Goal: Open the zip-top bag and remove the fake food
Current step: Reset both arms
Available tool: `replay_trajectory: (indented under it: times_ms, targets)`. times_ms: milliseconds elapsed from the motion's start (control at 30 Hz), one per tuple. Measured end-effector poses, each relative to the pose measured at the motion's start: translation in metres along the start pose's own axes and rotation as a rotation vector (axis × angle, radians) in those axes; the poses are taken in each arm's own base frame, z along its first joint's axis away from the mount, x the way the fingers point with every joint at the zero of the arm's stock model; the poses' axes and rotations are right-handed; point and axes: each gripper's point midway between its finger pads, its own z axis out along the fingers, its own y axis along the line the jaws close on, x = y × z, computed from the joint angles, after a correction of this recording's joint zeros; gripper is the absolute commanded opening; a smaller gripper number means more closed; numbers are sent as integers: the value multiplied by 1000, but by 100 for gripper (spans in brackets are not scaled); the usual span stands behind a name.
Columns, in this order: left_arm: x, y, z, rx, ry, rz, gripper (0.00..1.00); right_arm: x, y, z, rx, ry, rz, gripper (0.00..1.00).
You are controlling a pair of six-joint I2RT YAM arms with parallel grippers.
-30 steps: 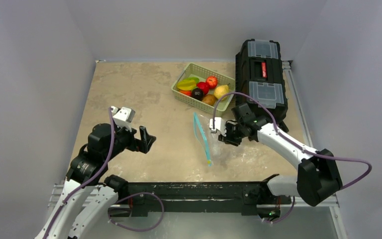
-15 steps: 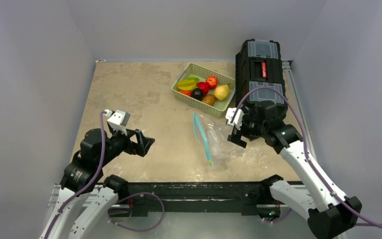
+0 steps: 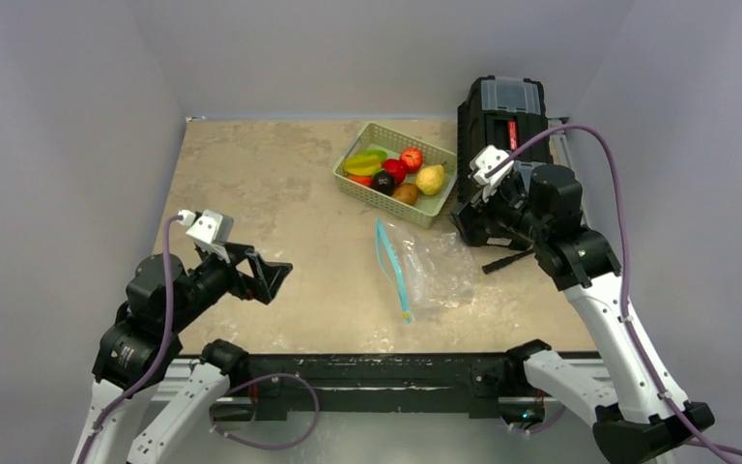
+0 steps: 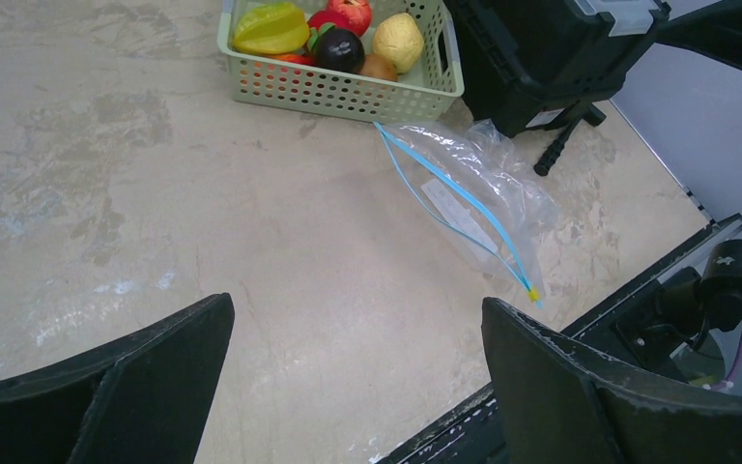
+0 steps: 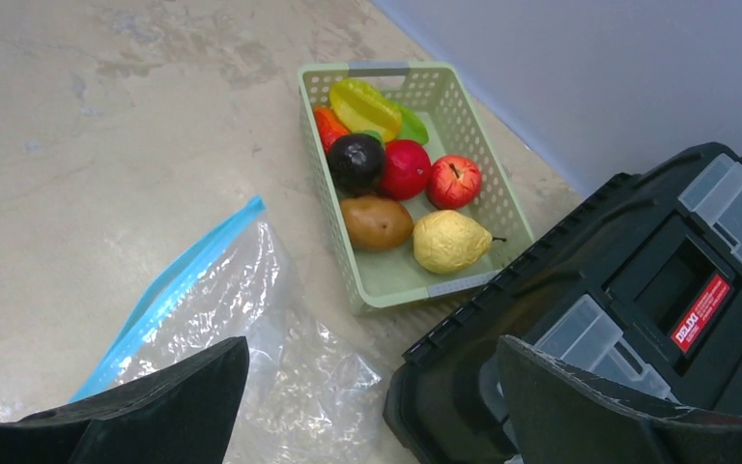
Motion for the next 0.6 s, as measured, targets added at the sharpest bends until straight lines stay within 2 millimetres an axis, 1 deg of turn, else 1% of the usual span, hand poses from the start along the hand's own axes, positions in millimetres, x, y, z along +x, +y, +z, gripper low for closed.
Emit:
replay_trajectory:
  times_ms: [100, 233, 500, 600]
  targets:
    - [0, 0, -2, -1, 4, 0, 100, -7, 2, -1, -11, -22, 6, 99]
    - [0, 0, -3, -3, 7, -1, 100, -8, 6, 0, -38, -31, 13, 99]
    - [1, 0, -4, -4, 11, -4, 100, -17, 4, 0, -19, -62, 75, 99]
    - [5, 1, -2, -5, 17, -13, 100, -20, 2, -3, -8, -76, 88, 99]
